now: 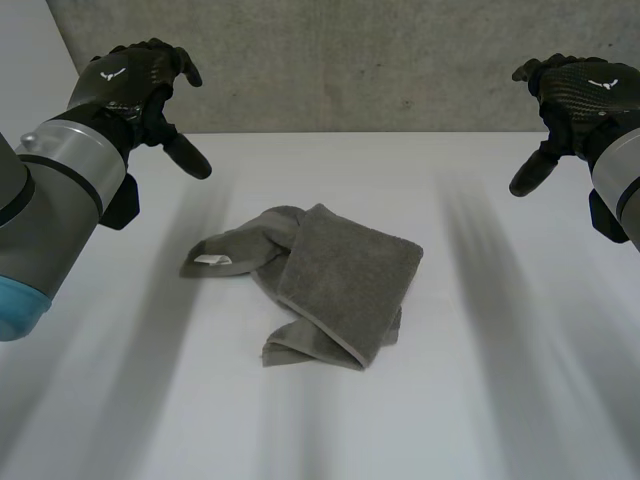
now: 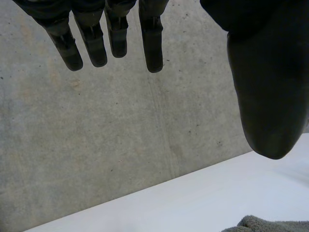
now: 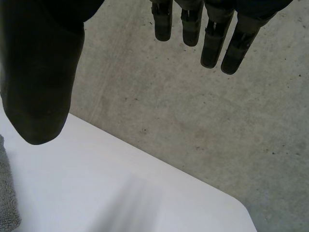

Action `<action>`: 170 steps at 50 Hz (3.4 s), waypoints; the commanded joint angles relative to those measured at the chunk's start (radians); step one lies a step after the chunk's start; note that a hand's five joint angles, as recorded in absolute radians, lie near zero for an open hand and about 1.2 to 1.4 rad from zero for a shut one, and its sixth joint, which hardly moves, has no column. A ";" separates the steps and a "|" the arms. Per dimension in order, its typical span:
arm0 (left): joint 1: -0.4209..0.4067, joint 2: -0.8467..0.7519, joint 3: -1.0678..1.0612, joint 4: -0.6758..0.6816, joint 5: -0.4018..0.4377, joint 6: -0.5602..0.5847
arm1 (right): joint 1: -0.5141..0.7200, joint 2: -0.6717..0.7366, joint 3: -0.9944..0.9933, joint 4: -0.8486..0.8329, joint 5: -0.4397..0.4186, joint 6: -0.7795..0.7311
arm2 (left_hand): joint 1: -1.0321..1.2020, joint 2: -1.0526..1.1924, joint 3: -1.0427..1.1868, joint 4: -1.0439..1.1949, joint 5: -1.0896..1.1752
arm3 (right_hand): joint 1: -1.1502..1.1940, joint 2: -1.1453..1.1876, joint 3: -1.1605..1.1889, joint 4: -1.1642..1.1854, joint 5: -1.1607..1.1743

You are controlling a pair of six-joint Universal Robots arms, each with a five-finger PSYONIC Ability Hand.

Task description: Fold the towel.

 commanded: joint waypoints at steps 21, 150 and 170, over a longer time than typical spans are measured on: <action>-0.018 -0.373 -0.046 0.016 0.411 0.411 | 0.242 0.314 0.149 -0.002 -0.236 0.105 | -0.052 -0.049 -0.053 -0.059 -0.033 | -0.062 -0.062 -0.065 -0.076 -0.059; -0.250 -0.451 -0.138 0.399 0.504 0.091 | -0.336 -0.276 0.584 0.065 -0.606 -0.386 | 0.306 0.310 0.305 0.299 0.326 | -0.062 -0.062 -0.065 -0.076 -0.059; -0.258 -0.487 -0.127 0.319 0.450 0.088 | -0.301 -0.166 0.782 -0.174 -0.589 -0.090 | 0.306 0.310 0.305 0.299 0.326 | -0.062 -0.062 -0.065 -0.076 -0.059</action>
